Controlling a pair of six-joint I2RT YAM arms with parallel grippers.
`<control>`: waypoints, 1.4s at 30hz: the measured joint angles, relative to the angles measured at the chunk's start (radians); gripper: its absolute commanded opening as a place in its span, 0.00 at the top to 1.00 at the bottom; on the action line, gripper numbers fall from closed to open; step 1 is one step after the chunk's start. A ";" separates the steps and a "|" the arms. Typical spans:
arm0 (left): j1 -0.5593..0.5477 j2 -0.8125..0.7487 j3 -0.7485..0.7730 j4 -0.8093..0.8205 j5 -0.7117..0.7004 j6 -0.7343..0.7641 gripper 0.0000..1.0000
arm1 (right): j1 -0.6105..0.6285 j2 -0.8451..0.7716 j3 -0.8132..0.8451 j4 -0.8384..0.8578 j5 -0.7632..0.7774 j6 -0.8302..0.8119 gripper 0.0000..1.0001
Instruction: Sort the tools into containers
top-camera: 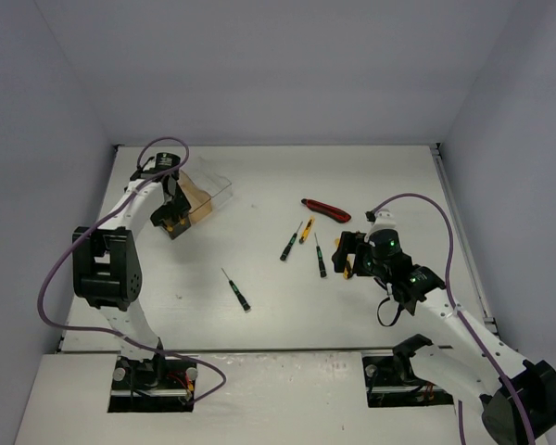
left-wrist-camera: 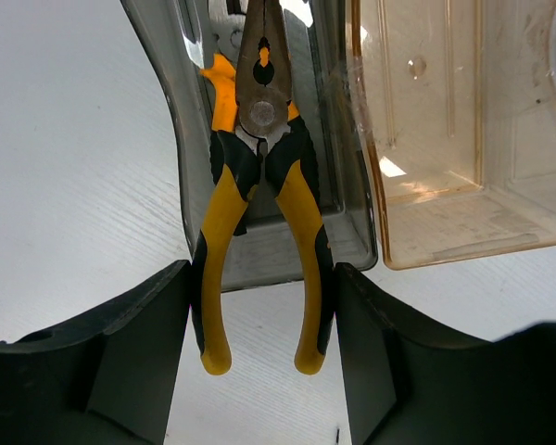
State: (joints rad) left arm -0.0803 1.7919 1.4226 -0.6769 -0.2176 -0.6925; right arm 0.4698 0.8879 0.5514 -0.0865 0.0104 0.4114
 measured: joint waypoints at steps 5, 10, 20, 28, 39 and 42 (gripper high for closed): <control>0.009 0.030 0.052 0.001 -0.002 0.004 0.47 | 0.000 0.000 0.000 0.000 0.000 0.000 0.11; 0.010 0.053 0.067 0.001 -0.006 0.007 0.39 | 0.000 0.000 0.000 0.000 0.000 0.000 0.11; 0.010 0.040 0.072 -0.002 -0.015 0.012 0.33 | 0.000 0.014 0.000 0.000 0.000 0.000 0.11; 0.010 -0.174 0.072 -0.023 0.086 0.067 0.32 | 0.000 0.082 0.001 0.001 0.022 0.003 0.11; 0.009 -0.517 -0.121 -0.062 0.352 0.277 0.32 | -0.134 0.306 0.076 0.005 0.095 0.008 0.27; 0.009 -0.539 -0.217 -0.074 0.379 0.316 0.32 | -0.225 0.357 0.125 0.008 0.106 -0.004 0.29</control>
State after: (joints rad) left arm -0.0712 1.2527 1.2054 -0.7506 0.1611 -0.3763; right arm 0.2450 1.2450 0.6761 -0.0782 0.1167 0.4073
